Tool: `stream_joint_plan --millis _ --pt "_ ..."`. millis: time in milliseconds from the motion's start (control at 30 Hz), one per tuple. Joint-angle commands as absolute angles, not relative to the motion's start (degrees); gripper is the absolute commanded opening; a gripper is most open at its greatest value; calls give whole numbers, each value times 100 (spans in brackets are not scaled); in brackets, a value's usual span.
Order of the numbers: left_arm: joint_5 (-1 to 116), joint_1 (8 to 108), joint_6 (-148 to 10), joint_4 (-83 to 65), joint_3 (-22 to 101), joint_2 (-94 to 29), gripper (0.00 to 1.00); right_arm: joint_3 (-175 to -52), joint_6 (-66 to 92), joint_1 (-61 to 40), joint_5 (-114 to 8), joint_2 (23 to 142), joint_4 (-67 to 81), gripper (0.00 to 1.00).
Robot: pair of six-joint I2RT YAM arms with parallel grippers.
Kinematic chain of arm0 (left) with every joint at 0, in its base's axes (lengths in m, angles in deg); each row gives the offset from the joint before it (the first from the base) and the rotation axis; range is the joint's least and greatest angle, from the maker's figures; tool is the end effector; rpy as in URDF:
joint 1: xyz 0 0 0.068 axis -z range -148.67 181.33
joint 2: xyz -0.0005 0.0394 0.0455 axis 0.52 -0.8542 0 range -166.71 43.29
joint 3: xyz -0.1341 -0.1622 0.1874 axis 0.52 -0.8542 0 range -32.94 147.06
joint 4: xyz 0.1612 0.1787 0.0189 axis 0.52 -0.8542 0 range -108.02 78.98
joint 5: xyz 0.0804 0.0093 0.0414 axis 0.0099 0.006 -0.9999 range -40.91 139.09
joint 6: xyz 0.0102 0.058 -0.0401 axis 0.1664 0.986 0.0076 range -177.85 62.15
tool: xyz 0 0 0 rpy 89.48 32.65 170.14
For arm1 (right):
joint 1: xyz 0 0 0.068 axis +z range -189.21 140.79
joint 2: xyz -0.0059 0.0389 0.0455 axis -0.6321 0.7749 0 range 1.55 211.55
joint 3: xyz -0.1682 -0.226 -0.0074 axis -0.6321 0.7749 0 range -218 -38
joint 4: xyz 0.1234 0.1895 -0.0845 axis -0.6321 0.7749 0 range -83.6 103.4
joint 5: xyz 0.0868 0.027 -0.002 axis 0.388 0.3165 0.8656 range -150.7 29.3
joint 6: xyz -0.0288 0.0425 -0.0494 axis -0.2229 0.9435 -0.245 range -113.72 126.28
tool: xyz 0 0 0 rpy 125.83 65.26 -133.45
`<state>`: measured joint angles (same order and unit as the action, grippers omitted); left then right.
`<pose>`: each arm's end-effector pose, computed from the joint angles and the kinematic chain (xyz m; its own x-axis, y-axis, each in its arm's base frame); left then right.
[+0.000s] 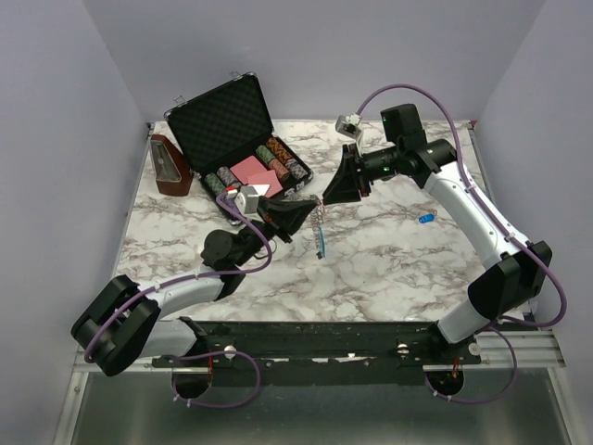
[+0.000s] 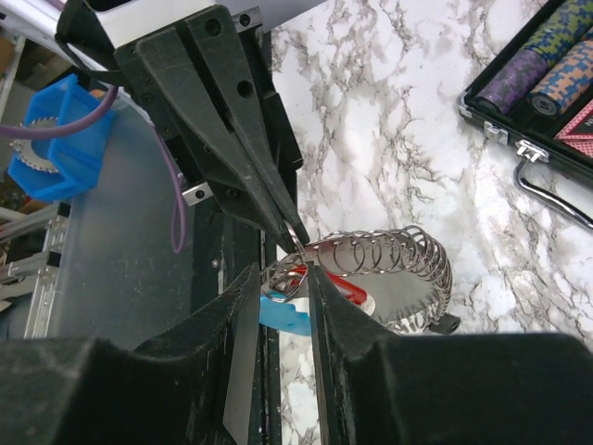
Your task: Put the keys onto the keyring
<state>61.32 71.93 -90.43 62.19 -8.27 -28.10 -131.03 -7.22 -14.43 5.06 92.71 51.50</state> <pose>0.1797 -0.1703 0.3095 -0.1347 -0.5777 -0.8051 0.8396 0.3650 -0.4024 0.2667 0.1819 0.3869 -0.4236 -0.3011 -0.8543 -0.8991 0.0247 0.4371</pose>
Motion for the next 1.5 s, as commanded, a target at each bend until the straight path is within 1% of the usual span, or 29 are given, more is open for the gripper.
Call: stream_joint_plan --millis 0,33,167,233,400,433,533,800,1067,1133,1333,1467 --pt "6051 7194 -9002 7969 -692 -2684 0 -13028 -462 -1451 118 9199 4885 35" --pt "6060 7185 -8993 7969 -692 -2676 0 -13011 -427 -1451 92 9190 4859 34" --pt "6078 7194 -9011 7986 -675 -2702 0 -12958 -313 -1451 65 9225 4780 23" --pt "6095 7194 -9011 7986 -666 -2702 0 -12940 -286 -1451 82 9252 4771 19" --pt "6113 7194 -8976 7969 -675 -2693 0 -12940 -260 -1459 100 9278 4762 3" --pt "6130 7194 -8958 7960 -675 -2684 0 -12923 -251 -1451 126 9269 4762 1" --pt "6122 7185 -8906 7942 -657 -2667 0 -12835 -207 -1451 127 9252 4754 0" --pt "6165 7176 -8896 7977 -578 -2684 0 -12422 171 -1459 38 9190 4385 0" --pt "6227 7159 -8905 7951 -578 -2684 0 -12413 285 -1451 109 9199 4305 1" --pt "6227 7167 -8914 7942 -587 -2684 0 -12431 320 -1451 126 9190 4270 8" --pt "6262 7141 -8923 7890 -640 -2684 0 -12553 356 -1459 232 9155 4252 21" --pt "6288 7115 -8905 7802 -648 -2641 0 -12834 285 -1687 197 9024 4375 33"
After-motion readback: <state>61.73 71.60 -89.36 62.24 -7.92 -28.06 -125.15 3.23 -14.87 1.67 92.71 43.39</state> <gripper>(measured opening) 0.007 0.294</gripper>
